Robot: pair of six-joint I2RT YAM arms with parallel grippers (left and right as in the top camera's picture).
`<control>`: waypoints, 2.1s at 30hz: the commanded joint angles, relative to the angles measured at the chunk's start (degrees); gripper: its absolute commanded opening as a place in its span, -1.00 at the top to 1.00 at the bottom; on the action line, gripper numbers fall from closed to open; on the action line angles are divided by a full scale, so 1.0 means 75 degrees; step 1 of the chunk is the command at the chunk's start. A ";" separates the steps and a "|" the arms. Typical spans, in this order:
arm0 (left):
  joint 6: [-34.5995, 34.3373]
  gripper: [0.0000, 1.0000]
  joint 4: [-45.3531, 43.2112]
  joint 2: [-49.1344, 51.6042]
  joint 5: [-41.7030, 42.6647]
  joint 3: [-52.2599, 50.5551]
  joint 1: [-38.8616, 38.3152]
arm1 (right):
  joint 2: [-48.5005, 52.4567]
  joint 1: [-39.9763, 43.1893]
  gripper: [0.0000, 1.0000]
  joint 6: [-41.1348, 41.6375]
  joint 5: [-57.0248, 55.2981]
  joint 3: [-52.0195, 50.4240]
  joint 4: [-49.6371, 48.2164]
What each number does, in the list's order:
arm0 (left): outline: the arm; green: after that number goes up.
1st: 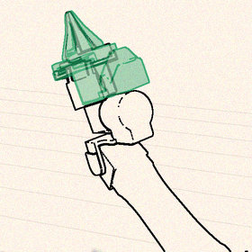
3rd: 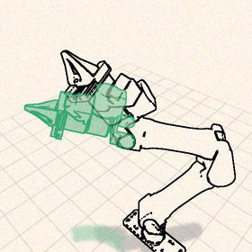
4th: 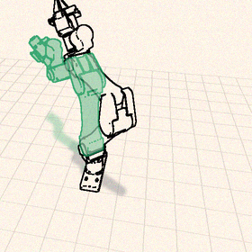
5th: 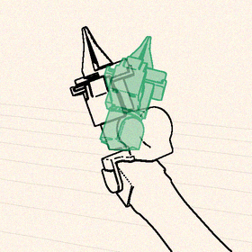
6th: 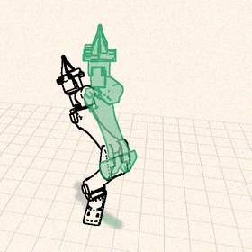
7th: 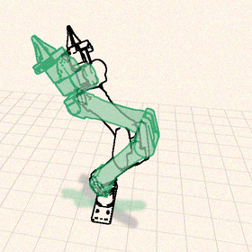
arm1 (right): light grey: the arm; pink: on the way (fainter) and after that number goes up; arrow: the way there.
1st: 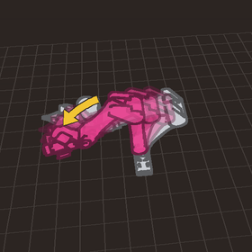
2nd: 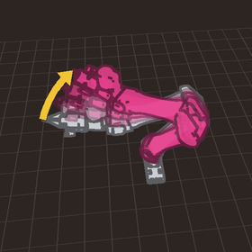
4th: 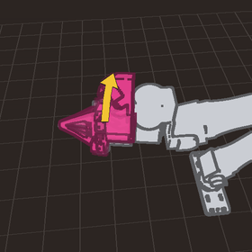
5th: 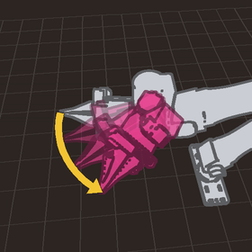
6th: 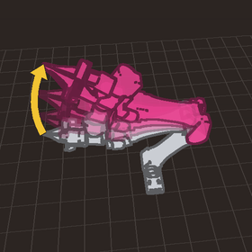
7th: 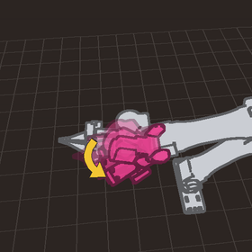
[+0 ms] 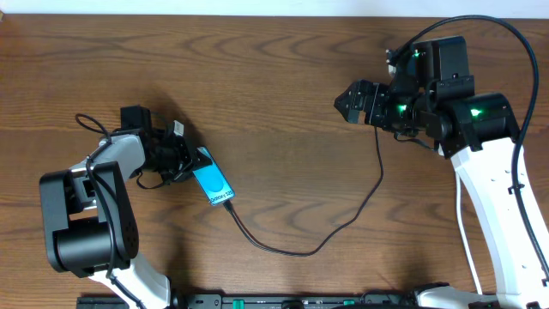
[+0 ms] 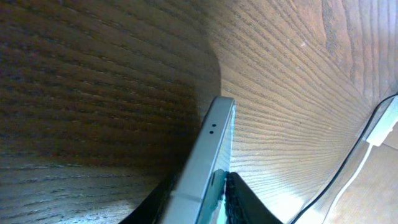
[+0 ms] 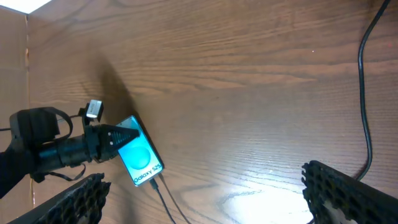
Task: Plug charger to phone and switch on socket
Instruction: 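Lower the plugged phone onto the table with the left gripper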
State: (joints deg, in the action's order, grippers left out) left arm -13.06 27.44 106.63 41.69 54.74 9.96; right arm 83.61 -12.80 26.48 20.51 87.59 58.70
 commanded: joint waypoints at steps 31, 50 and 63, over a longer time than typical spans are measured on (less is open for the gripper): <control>-0.0338 -0.57 0.0938 0.0064 -0.1209 -0.0154 -0.0023 | -0.0090 -0.0058 -0.99 -0.0152 -0.0093 0.0000 0.0061; -0.1043 -0.57 0.1428 0.0064 -0.1944 -0.0154 -0.0023 | -0.0090 -0.0058 -0.99 -0.0172 -0.0093 0.0000 0.0067; -0.1341 -0.57 0.1623 0.0064 -0.2314 -0.0154 -0.0023 | -0.0090 -0.0058 -0.99 -0.0175 -0.0093 0.0000 0.0070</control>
State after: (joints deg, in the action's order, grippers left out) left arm -22.02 38.81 104.09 36.82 56.14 9.63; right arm 83.61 -12.80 26.26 20.51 87.59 59.09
